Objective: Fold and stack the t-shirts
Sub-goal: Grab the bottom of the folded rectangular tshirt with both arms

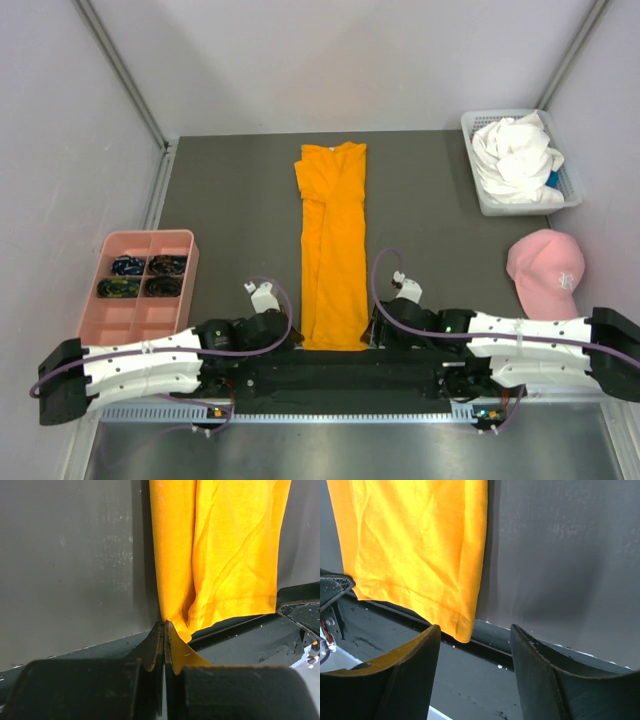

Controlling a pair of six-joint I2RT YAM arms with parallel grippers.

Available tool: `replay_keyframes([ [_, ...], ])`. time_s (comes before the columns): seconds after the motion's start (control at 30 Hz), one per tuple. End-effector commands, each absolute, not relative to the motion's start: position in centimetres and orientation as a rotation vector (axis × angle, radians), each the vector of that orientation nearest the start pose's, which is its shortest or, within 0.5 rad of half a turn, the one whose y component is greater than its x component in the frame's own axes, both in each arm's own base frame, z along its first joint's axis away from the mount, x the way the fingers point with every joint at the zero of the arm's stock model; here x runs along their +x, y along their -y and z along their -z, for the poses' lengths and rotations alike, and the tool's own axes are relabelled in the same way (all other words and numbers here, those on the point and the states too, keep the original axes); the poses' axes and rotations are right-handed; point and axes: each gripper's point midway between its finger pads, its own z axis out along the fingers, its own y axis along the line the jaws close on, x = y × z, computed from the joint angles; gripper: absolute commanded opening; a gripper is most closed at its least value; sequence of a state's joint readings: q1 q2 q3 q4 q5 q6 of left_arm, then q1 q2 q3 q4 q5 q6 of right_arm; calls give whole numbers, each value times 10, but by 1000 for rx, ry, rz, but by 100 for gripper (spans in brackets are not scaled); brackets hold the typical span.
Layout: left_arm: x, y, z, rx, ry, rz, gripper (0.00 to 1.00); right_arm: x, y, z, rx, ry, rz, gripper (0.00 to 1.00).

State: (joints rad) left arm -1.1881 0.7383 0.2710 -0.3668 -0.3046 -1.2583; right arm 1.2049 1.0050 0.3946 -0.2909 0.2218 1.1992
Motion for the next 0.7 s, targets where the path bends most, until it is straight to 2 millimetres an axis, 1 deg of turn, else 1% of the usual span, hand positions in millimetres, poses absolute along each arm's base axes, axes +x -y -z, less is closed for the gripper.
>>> replay_keyframes([
  [0.0,101,212,-39,-241,-2494,787,0,98,-264,-55,118,-2543,-826,56],
  [0.23,100,213,-39,-234,-2496,787,0,99,-272,-52,111,-2549,-821,42],
  [0.33,100,212,-39,-234,-2495,789,0,99,-273,-52,107,-2551,-821,38],
  [0.67,100,212,-38,-235,-2493,793,0,99,-276,-51,104,-2551,-826,31],
])
